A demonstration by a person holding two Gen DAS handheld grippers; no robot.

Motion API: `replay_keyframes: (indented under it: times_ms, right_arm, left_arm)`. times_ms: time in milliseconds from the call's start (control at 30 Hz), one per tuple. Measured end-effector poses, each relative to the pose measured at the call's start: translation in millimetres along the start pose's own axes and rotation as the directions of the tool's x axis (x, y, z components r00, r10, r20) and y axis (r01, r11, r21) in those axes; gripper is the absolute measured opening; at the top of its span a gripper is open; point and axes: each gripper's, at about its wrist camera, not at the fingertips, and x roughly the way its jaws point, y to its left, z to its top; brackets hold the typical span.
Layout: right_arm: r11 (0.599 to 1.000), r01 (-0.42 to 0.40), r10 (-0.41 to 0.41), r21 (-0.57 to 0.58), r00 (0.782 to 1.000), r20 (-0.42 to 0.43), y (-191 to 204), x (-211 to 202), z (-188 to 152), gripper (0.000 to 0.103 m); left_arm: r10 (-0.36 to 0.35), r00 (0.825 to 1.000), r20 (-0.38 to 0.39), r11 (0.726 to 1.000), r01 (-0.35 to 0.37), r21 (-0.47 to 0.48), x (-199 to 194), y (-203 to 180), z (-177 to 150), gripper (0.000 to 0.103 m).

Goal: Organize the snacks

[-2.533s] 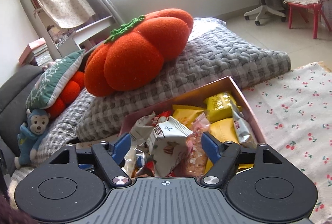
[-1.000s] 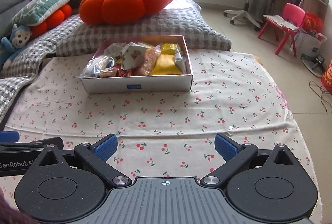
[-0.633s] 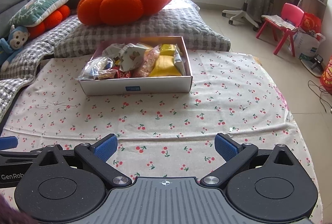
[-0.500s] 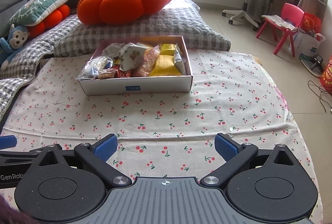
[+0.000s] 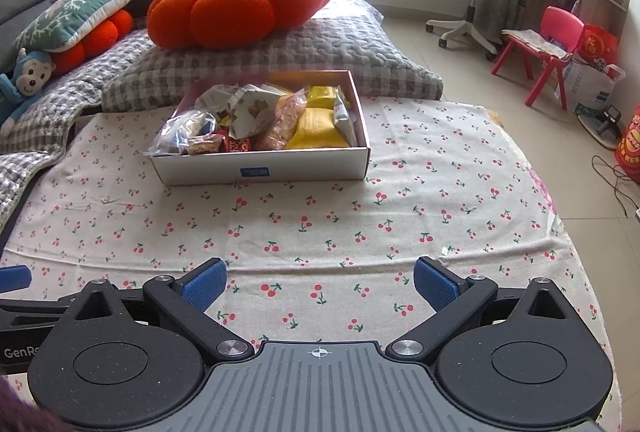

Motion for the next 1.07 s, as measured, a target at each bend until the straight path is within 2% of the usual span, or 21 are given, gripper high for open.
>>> replay_keyframes:
  times_ms: [1067]
  right_arm:
    - [1.000, -0.001, 0.001, -0.002, 1.000, 0.001, 0.9, -0.2, 1.3, 0.101]
  left_arm:
    - [-0.002, 1.000, 0.003, 1.000, 0.002, 0.009, 0.3, -1.3, -0.6, 0.103]
